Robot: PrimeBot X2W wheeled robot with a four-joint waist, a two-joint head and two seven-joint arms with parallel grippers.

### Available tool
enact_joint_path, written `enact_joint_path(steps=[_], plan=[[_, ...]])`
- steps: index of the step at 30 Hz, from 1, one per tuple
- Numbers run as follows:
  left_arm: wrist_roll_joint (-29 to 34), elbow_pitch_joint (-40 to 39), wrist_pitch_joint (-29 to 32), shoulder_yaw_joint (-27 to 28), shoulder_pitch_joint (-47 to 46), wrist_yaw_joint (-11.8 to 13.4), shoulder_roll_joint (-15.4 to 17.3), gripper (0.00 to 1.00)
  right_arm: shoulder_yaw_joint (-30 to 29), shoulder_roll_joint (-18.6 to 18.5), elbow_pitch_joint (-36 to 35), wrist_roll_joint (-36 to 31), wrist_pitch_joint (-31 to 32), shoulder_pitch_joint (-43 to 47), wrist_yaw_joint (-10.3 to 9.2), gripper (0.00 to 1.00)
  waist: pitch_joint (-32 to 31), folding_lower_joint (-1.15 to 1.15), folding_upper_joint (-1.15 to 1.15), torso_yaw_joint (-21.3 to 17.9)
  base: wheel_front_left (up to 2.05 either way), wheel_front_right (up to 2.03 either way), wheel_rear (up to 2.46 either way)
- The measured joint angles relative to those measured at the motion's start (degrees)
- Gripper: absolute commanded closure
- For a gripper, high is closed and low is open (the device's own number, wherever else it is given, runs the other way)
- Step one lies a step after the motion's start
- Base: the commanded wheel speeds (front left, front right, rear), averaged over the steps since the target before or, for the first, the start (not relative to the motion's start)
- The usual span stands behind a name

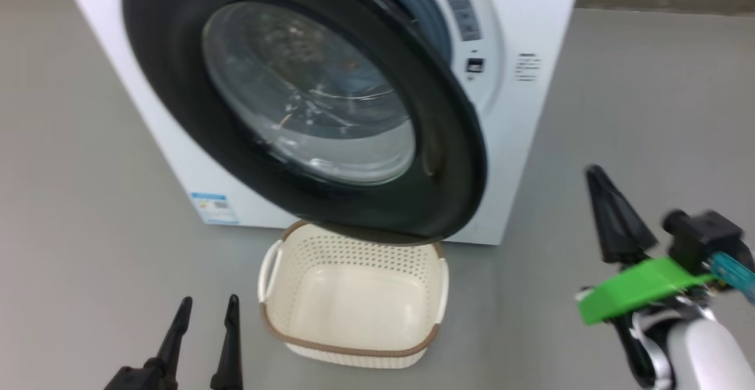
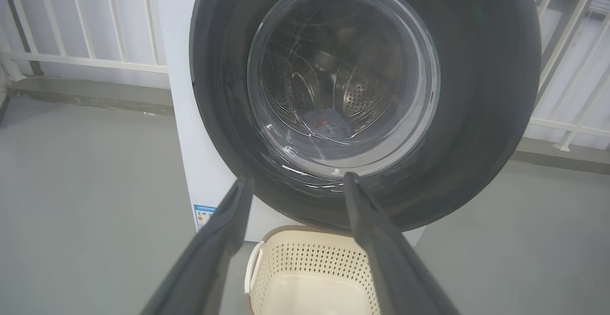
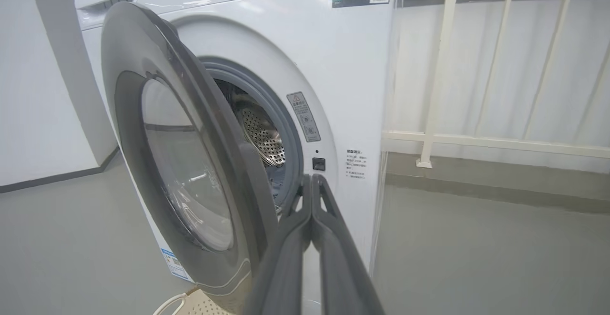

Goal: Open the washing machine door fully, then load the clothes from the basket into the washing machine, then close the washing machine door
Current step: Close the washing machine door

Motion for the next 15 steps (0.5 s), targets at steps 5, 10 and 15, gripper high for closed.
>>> enact_joint_path(steps=[5,10,15], plan=[[0.0,0.1,0.0,0.4,-0.4,-0.1,-0.4,0.0,7.3,-1.3,3.7,1.0,0.1,-6.0,0.0,1.0,0.7,0.0,0.0,3.9,0.0,0.0,0.0],[0.2,0.1,0.0,0.4,-0.6,-0.1,-0.7,0.0,11.0,-2.6,7.9,3.0,0.1,-10.4,0.0,1.0,1.6,0.0,0.0,7.1,0.0,0.0,0.0],[0.4,0.3,0.0,0.5,-1.5,-0.5,-1.2,0.0,11.7,-3.8,11.9,4.2,-0.1,-14.4,0.0,1.0,2.5,0.0,0.0,10.2,0.0,0.0,0.0]])
